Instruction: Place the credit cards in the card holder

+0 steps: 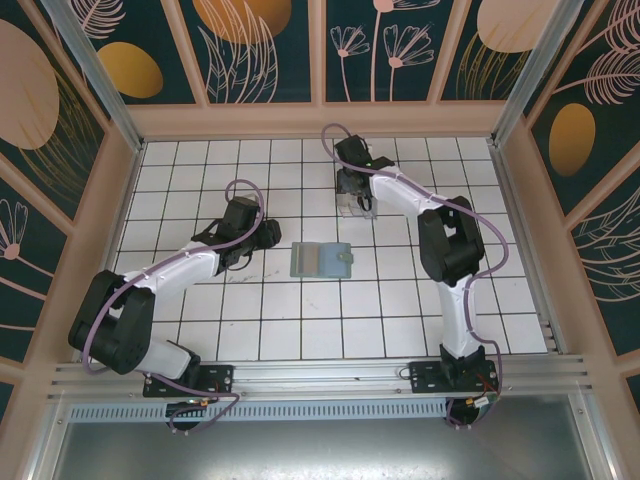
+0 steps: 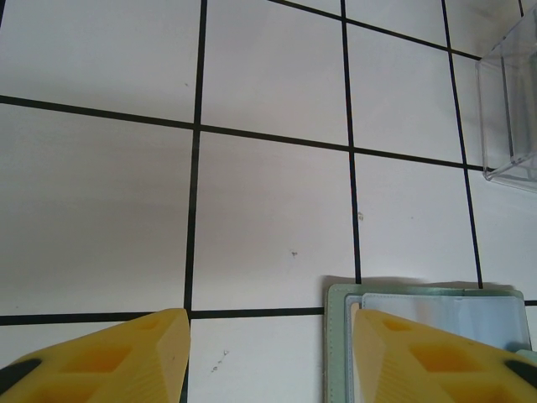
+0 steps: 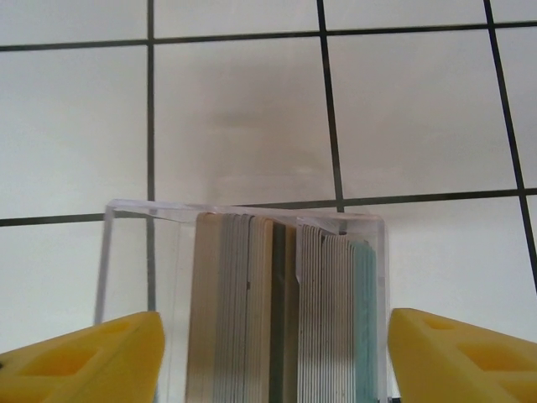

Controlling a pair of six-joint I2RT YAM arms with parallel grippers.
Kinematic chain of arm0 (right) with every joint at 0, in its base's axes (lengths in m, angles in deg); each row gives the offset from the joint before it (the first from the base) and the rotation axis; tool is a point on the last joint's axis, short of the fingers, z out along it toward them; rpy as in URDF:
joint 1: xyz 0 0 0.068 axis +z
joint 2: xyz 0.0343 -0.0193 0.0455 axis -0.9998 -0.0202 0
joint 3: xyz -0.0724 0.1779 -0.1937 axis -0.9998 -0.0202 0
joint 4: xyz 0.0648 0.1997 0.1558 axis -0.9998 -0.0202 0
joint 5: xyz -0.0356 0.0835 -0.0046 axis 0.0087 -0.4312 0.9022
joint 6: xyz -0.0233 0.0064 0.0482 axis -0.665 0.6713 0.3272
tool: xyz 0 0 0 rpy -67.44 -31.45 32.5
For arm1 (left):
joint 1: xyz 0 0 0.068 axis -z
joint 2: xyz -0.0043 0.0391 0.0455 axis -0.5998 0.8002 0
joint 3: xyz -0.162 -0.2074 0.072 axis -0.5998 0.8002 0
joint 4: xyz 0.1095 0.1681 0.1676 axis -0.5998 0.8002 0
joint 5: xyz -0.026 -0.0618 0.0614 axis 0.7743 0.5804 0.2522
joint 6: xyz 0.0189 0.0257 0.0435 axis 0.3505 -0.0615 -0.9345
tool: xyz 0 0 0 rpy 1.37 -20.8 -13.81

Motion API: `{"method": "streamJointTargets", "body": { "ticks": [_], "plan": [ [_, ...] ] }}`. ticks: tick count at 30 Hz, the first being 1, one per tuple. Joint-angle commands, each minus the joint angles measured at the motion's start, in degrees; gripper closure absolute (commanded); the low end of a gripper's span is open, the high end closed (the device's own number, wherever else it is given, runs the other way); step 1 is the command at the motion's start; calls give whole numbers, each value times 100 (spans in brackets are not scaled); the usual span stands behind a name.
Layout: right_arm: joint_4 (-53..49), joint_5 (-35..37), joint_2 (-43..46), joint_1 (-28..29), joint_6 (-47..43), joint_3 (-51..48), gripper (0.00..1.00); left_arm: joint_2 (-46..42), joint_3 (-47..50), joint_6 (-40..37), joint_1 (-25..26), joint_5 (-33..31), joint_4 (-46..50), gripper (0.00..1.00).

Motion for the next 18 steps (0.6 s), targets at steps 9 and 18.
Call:
{"method": "streamJointTargets", "body": {
  "ticks": [9,18],
  "plan": [
    [-331,706,-86,-76,61,-16,10,80,-34,3,-7,57,-163,46],
    [-533,1025,-20,-76,103,18,9,51,-30,-2,-4,44,-96,46]
  ]
}}
